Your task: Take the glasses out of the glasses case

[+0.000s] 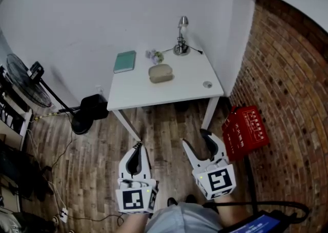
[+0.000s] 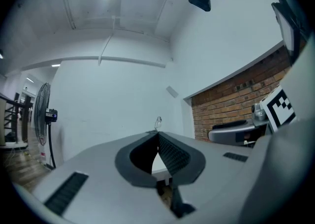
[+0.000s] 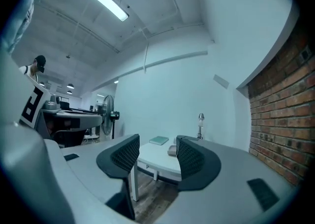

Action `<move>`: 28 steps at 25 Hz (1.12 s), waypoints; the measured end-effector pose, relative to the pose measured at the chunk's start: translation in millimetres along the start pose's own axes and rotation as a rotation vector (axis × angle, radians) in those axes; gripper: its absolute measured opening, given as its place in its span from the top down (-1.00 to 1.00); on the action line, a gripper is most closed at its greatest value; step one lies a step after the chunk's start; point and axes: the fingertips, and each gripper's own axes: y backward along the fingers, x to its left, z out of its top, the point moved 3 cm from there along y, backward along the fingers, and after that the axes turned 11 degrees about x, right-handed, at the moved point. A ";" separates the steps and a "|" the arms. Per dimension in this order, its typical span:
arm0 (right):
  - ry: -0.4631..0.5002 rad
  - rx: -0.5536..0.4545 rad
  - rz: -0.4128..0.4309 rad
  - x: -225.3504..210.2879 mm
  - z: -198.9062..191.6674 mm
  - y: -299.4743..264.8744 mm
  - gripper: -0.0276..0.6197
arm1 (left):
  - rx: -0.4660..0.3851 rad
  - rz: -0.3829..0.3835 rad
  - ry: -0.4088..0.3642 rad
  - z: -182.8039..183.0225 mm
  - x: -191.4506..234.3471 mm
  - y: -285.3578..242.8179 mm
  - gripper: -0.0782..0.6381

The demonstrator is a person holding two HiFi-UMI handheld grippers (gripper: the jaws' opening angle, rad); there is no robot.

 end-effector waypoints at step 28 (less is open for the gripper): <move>-0.051 0.017 -0.116 0.0 -16.3 -38.0 0.14 | 0.086 -0.080 -0.037 -28.0 41.3 -33.8 0.76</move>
